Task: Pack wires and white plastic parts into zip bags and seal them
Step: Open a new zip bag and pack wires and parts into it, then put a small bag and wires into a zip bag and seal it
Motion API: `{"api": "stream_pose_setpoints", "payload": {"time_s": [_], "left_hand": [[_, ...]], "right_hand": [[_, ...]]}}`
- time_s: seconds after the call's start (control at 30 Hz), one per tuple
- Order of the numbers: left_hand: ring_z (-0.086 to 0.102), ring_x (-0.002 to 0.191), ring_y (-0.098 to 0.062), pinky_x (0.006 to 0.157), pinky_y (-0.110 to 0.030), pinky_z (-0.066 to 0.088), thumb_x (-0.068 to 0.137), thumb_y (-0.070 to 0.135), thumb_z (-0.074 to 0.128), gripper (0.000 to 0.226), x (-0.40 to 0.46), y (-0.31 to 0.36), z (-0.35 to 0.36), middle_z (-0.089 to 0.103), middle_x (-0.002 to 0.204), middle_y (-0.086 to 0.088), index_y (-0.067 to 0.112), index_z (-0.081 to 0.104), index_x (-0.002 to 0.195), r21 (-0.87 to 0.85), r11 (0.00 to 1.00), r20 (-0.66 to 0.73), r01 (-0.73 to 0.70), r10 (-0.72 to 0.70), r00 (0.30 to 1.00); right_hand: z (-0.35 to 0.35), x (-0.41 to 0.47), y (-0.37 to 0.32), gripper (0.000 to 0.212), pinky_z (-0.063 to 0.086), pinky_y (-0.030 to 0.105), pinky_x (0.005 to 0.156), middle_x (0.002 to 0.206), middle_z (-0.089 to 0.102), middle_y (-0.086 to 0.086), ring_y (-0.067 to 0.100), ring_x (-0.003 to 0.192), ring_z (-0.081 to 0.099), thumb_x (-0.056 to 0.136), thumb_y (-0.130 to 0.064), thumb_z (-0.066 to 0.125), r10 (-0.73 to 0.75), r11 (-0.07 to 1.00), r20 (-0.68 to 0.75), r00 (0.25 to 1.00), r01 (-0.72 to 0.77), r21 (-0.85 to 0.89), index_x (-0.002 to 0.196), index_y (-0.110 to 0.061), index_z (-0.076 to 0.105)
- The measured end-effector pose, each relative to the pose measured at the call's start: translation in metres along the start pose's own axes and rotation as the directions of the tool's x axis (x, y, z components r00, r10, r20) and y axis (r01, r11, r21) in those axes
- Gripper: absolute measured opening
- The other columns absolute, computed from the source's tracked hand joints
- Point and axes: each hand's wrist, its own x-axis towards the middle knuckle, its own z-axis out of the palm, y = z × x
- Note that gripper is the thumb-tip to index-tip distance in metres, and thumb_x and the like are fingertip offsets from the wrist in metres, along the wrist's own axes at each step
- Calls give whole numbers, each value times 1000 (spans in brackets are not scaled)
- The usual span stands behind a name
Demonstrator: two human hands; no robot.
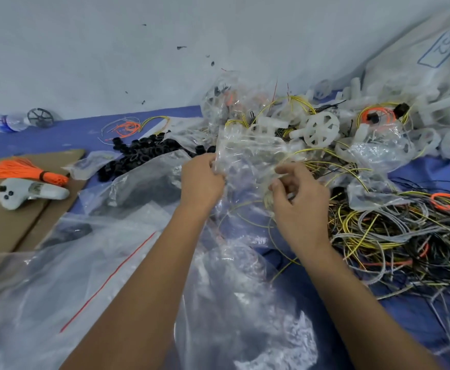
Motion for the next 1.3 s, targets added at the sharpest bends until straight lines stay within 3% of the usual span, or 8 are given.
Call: {"api": "stream_pose_setpoints", "payload": {"time_s": [0.17, 0.3, 0.43, 0.57, 0.77, 0.9, 1.07, 1.3], "left_hand": [[56, 67, 4, 63, -7, 38, 90, 5, 67, 15, -6, -1, -14, 69, 80, 3, 14, 76, 82, -43, 997, -250, -69, 56, 967], [58, 70, -7, 66, -27, 45, 100, 5, 50, 26, -3, 12, -27, 63, 81, 6, 22, 52, 80, -210, 975, -303, -73, 6, 953], [68, 66, -18, 65, -37, 53, 99, 0, 35, 25, 10, 28, -50, 66, 76, -6, 18, 49, 91, -312, 941, -370, -131, 6, 929], [57, 55, -24, 55, -37, 44, 102, 9, 29, 25, 17, 38, -60, 61, 62, -7, 17, 49, 90, -408, 900, -356, -153, -3, 934], [38, 41, -11, 40, -20, 26, 107, 5, 34, 35, 10, 54, -55, 47, 54, 6, 18, 47, 77, -759, 651, -173, -23, -168, 970], [32, 53, -12, 53, -27, 25, 106, 8, 39, 27, 6, 57, -56, 47, 62, 4, 17, 54, 85, -874, 408, 202, 265, -191, 961], [51, 52, -9, 49, -19, 42, 97, 13, 56, 18, -4, 55, -70, 52, 77, 0, 13, 60, 80, -706, 513, 556, 488, -24, 831], [50, 44, -11, 46, -19, 40, 99, 20, 65, 19, 11, 61, -93, 58, 70, -3, 17, 66, 80, 345, 936, 691, -61, -209, 692]], "right_hand": [[-1, 0, 7, 12, 49, 34, 62, 74, 62, -14, 6, 67, 58, 97, -18, 62, -44, 996, -2, 999, 44, -75, 108, -18, 65], [-5, 3, 5, 12, 50, 39, 63, 69, 64, -8, 10, 63, 59, 95, -26, 66, -82, 993, 150, 985, 93, -66, 87, -17, 67], [-2, -4, -8, 53, 49, 34, 59, 62, 60, -9, 7, 60, 56, 68, -76, 67, 7, 955, 685, 728, 199, -221, 83, -26, 63], [11, -13, -11, 34, 43, 26, 59, 62, 56, -14, 0, 58, 52, 69, -51, 86, 23, 911, 827, 561, 329, -249, 81, -28, 65], [23, -20, -13, 19, 46, 30, 54, 55, 60, 4, 12, 46, 51, 90, -18, 74, 88, 996, 506, 858, -79, -40, 74, -10, 67], [34, -27, -24, 2, 62, 42, 60, 89, 63, 29, 25, 64, 71, 94, 9, 59, 325, 744, 546, 772, -565, 356, 96, 11, 58], [31, -22, -22, 22, 64, 42, 67, 110, 71, 21, 26, 85, 73, 93, 1, 67, 336, 725, 555, 761, -585, 363, 115, 1, 68], [6, 7, -4, 63, 51, 27, 47, 72, 67, 14, 24, 55, 62, 106, -54, 33, 493, 442, 611, 620, -783, 438, 99, -1, 66]]}}
